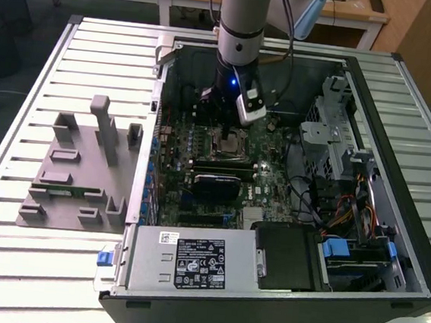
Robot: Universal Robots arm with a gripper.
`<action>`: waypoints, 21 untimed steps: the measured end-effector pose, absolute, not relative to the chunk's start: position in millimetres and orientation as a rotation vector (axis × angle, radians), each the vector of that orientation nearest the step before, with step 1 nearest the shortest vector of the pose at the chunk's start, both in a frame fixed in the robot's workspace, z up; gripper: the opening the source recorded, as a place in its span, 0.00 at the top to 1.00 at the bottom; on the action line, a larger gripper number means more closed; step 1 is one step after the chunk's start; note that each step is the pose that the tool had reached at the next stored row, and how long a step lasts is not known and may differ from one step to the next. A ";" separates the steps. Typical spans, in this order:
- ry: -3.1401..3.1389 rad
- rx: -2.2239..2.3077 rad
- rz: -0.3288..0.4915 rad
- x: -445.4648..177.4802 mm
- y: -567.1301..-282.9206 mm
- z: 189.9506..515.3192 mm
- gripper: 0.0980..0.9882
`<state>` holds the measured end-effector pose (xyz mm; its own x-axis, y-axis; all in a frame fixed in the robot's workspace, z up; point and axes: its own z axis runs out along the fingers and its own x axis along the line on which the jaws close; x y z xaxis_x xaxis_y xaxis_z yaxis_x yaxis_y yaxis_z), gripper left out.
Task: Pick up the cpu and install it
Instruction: 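Close the cpu cover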
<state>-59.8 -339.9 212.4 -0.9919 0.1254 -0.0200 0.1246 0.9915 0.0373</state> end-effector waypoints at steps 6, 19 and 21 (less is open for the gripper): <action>3.113 0.195 0.056 -63.8 -341.5 211.2 0.99; 3.113 0.194 0.057 -72.1 -344.1 203.5 0.99; 3.113 0.194 0.058 -72.7 -344.4 202.7 0.99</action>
